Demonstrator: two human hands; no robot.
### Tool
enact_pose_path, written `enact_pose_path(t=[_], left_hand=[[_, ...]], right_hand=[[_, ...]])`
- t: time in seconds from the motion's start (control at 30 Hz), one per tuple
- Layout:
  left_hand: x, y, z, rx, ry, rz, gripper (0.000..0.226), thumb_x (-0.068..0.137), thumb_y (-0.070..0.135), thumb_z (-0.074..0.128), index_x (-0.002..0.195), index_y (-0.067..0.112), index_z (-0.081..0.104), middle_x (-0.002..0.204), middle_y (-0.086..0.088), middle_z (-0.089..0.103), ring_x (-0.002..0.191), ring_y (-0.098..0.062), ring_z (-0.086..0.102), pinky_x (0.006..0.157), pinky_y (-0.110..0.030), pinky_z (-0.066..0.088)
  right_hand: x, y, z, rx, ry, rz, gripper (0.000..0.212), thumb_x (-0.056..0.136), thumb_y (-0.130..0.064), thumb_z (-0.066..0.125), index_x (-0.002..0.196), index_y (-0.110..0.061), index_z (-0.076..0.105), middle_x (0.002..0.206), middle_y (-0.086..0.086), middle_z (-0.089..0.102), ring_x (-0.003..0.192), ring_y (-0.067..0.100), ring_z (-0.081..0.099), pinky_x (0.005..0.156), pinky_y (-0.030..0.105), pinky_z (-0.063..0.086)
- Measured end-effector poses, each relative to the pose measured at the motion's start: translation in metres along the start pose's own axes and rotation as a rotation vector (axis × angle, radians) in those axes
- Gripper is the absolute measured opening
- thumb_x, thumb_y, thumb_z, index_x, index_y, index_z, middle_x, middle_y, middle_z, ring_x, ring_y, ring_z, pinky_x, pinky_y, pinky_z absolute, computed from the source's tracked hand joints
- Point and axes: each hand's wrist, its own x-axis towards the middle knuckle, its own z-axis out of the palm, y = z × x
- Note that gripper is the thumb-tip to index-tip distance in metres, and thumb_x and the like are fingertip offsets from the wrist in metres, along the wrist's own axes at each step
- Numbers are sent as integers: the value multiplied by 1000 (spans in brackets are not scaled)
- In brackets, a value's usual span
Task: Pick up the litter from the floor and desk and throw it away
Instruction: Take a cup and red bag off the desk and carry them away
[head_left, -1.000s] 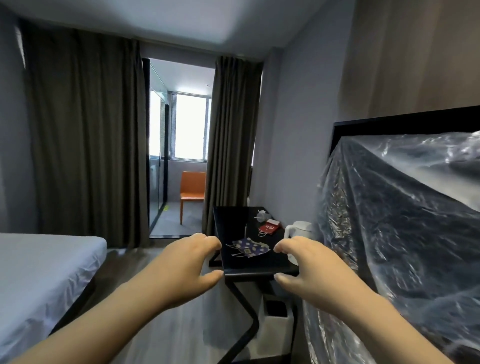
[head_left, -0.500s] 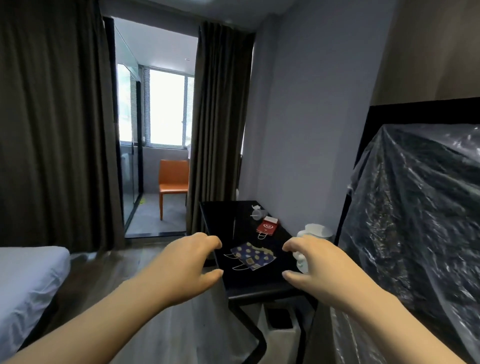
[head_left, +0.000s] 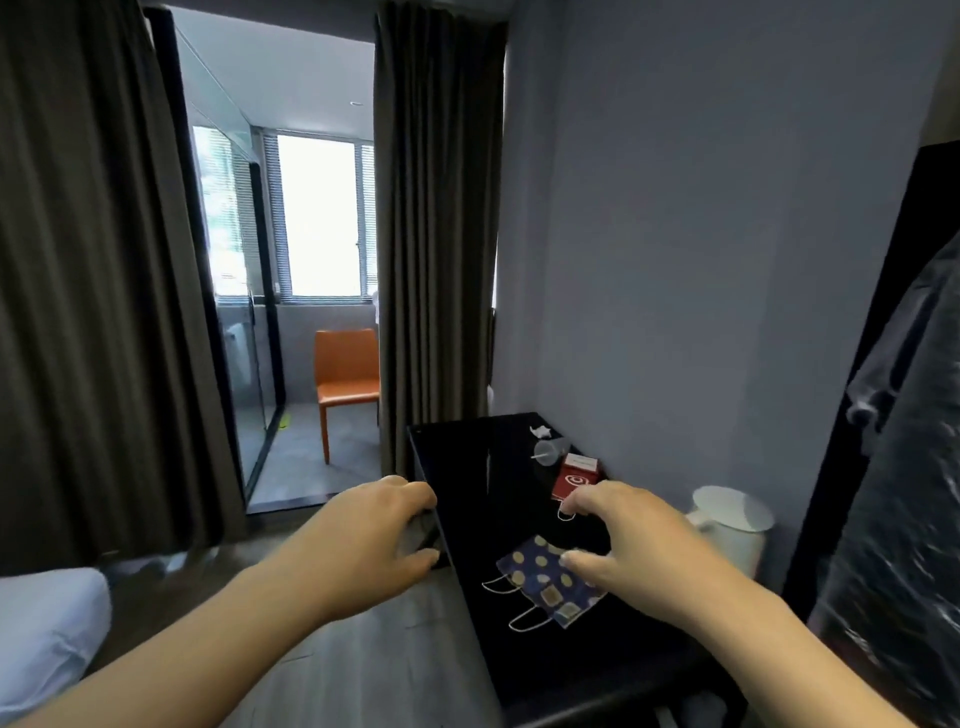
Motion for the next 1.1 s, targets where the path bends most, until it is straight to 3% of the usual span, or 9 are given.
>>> enact_pose_path(t=[0.33,0.5,0.63,0.8,0.93,1.1], left_hand=[[152,-137,55,-30,-35,111,48,83,52,57,129,37,47,120,18,51,104,0,53,78,-11,39],[233,-223,55,-33,-49,157,44,83,50,58,124,36,50,111,17,52,94,-1,54,82,-19,48],[293,-276,72,-61,-79,211,46,84,48,58,127,33,49,119,14,53,107,-5,55,92,-25,48],[355,-314,113,-109,-185,277,51,85,48,58,132,32,46,119,14,51,104,-5,54,91,-23,48],[418,-340,142,-132,-171,316,50,84,49,58,130,33,47,120,14,52,108,-5,54,93,-22,46],[511,-369,183,-112,-215,362,49,84,49,59,129,32,48,120,13,52,109,-6,54,94,-23,45]], right_hand=[[168,13,72,-18,-10,93,47,84,-46,61,127,-31,53,121,-15,54,106,3,53,85,19,45],[264,5,95,-47,10,184,48,83,-45,63,127,-28,54,119,-13,54,102,0,47,82,14,41],[325,3,117,-46,13,263,49,82,-45,64,128,-28,54,116,-14,53,98,-1,47,83,17,45],[380,21,145,-34,-53,371,49,81,-47,64,126,-31,55,122,-14,55,104,3,53,86,19,46],[427,49,166,-31,-59,454,48,80,-46,65,125,-31,56,122,-12,57,107,6,55,87,22,47],[506,96,195,-19,-17,530,43,80,-44,66,119,-31,58,115,-12,58,99,7,58,85,26,48]])
